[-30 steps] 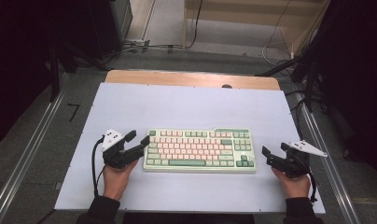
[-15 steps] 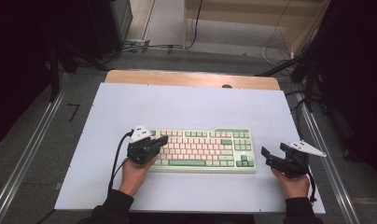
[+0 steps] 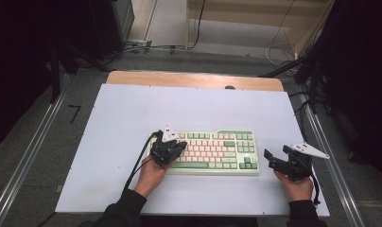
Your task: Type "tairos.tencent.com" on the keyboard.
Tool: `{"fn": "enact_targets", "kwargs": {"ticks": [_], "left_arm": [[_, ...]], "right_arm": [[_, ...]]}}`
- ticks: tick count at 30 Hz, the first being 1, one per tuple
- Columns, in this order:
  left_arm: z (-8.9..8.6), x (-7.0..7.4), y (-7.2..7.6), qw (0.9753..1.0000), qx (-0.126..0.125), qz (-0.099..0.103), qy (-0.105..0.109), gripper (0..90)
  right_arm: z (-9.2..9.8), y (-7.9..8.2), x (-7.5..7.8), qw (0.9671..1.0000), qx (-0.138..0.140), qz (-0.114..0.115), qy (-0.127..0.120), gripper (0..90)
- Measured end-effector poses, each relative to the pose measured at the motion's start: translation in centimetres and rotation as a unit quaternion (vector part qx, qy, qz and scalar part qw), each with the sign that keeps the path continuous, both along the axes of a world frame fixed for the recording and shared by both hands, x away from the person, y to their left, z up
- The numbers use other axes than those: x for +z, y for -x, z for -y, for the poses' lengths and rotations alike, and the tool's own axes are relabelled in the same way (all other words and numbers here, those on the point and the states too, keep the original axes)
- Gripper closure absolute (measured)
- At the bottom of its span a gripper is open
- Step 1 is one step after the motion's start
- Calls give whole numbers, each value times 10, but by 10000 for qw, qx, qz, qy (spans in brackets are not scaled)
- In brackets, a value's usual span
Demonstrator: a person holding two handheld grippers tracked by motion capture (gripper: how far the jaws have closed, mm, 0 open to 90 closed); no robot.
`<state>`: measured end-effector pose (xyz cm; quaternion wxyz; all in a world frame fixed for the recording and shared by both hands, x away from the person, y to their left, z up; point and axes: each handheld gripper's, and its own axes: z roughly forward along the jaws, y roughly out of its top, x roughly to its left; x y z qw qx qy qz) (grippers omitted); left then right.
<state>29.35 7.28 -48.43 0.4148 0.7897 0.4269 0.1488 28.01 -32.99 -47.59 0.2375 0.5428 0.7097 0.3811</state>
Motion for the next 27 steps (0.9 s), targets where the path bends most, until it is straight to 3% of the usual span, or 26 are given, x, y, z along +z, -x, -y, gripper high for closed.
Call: {"fn": "enact_targets", "kwargs": {"ticks": [18, 25, 27], "left_arm": [[2, -2, -9, 9997, 52, -222, 16, 900], [4, 0, -10, 9994, 12, -334, -128, 900], [3, 2, -10, 9995, -14, -317, 14, 900]], "right_arm": [[0, 1, 0, 10000, 5, -3, 19, 190], [1, 2, 0, 10000, 14, 9, 30, 191], [2, 3, 0, 10000, -8, 18, 7, 190]]}}
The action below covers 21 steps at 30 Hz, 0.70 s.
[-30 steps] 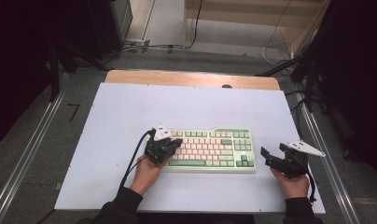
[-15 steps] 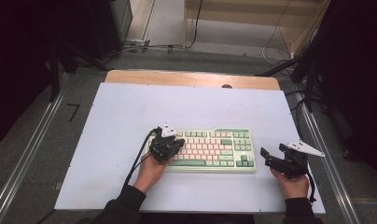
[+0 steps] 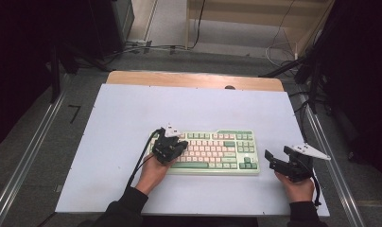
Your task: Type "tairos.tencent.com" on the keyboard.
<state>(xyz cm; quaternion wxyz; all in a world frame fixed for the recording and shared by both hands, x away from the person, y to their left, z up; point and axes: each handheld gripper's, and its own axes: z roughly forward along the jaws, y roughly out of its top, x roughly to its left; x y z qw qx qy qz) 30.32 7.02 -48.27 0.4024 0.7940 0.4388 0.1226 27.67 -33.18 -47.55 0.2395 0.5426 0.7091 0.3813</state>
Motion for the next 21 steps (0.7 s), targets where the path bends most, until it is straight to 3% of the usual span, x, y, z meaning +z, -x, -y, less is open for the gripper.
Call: {"fn": "enact_targets", "kwargs": {"ticks": [3, 4, 5, 6, 8, 9, 10, 21], "left_arm": [[-5, 6, 1, 9992, -39, 23, 390, 808], [-10, 10, 1, 9981, -44, 45, 615, 699], [-10, 10, 1, 9981, -44, 45, 615, 641], [-15, 14, 2, 9971, -14, 112, 748, 561], [-17, 16, 3, 9971, 29, 149, 747, 454], [-20, 17, 3, 9970, 68, 196, 739, 454], [-21, 18, 4, 9971, 148, 237, 712, 337], [-44, 21, 12, 9966, 434, 233, 660, 184]], "right_arm": [[1, 1, 0, 10000, 3, 19, -10, 191], [1, 1, 0, 10000, -10, 17, -12, 191], [1, 1, 0, 10000, -14, 20, -8, 191], [1, 1, 0, 10000, -11, 23, -7, 190], [1, 2, 0, 10000, -7, 25, -8, 190], [1, 2, 0, 10000, -7, 25, -8, 190], [1, 2, 1, 10000, -4, 31, -7, 191], [0, 1, 1, 10000, 13, 45, 1, 191]]}}
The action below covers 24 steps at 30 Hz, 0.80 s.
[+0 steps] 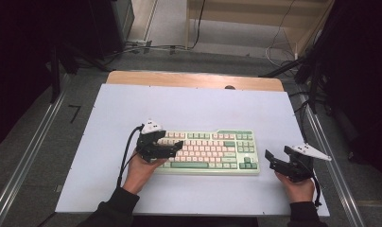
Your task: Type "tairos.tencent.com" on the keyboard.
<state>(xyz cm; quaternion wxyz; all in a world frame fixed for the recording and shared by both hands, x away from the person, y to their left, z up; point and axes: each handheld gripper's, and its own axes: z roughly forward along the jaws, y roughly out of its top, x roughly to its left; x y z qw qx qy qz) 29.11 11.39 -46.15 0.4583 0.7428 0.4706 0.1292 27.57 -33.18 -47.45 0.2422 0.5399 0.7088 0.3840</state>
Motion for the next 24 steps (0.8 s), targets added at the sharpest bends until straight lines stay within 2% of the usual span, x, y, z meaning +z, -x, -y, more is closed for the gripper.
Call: {"fn": "enact_targets", "kwargs": {"ticks": [12, 17, 19, 20, 21, 22, 23, 24], "left_arm": [[-22, 1, 9, 9996, 237, 4, 127, 173], [-30, 1, 17, 9994, 318, 3, 161, 227], [-34, 1, 21, 9992, 346, 26, 204, 297], [-36, 1, 23, 9992, 337, 30, 235, 361], [-38, 1, 25, 9991, 317, 54, 288, 516], [-40, 1, 27, 9990, 273, 64, 352, 596], [-42, 0, 29, 9988, 245, 68, 409, 596], [-43, 0, 30, 9988, 243, 58, 414, 733]], "right_arm": [[-1, -1, 1, 10000, 49, 32, 17, 191], [-3, -1, 1, 10000, 56, 24, 21, 191], [-3, -2, 1, 10000, 59, 23, 25, 191], [-3, -2, 1, 10000, 72, 32, 35, 190], [-4, -2, 1, 10000, 77, 33, 34, 191], [-4, -2, 1, 10000, 80, 33, 36, 191], [-4, -2, 1, 10000, 80, 33, 36, 191], [-4, -2, 1, 10000, 73, 18, 30, 191]]}}
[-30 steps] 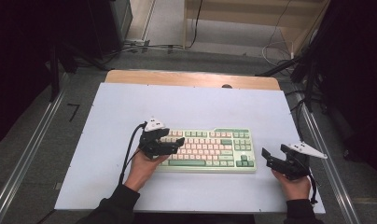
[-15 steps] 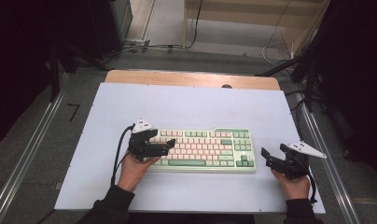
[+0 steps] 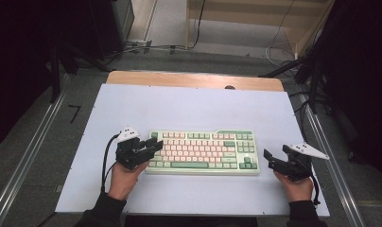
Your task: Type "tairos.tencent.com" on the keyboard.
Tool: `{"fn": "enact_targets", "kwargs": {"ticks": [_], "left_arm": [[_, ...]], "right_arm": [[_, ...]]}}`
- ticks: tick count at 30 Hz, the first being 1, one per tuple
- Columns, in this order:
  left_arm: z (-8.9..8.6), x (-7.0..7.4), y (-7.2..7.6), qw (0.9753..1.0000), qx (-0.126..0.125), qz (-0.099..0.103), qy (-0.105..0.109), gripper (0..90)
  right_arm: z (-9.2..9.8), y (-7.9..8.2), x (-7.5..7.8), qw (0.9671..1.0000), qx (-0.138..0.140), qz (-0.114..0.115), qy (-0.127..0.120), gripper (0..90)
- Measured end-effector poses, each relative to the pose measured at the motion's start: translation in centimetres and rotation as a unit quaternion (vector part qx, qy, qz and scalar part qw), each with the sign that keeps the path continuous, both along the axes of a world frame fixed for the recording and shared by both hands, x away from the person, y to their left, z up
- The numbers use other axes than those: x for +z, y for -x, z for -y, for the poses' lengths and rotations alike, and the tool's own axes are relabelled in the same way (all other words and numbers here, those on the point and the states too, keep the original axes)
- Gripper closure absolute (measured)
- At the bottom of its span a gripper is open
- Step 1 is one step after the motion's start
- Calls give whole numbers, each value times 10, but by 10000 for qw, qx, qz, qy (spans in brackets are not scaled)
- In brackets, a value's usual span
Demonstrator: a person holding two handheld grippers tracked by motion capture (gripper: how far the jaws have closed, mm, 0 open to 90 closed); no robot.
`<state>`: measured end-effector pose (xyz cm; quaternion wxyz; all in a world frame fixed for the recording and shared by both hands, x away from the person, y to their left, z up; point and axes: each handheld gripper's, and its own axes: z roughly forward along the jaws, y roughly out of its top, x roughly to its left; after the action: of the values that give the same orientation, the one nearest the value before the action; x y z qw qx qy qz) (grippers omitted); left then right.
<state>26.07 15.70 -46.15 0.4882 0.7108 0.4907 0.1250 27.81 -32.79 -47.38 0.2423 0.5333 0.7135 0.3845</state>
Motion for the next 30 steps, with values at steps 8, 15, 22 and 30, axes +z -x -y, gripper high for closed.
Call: {"fn": "enact_targets", "kwargs": {"ticks": [8, 15, 22, 30], "left_arm": [[6, -8, 2, 9994, -78, -19, -330, 900], [16, -20, -4, 9979, -132, -242, -580, 900], [18, -25, -7, 9967, -132, -403, -692, 900], [18, -26, -8, 9964, -125, -457, -702, 900]], "right_arm": [[-1, -1, 0, 10000, 11, 4, 27, 191], [-2, -2, 0, 10000, 13, 2, 22, 191], [-1, -2, -1, 10000, 21, 10, 27, 191], [-2, -2, -1, 10000, 22, 9, 29, 191]]}}
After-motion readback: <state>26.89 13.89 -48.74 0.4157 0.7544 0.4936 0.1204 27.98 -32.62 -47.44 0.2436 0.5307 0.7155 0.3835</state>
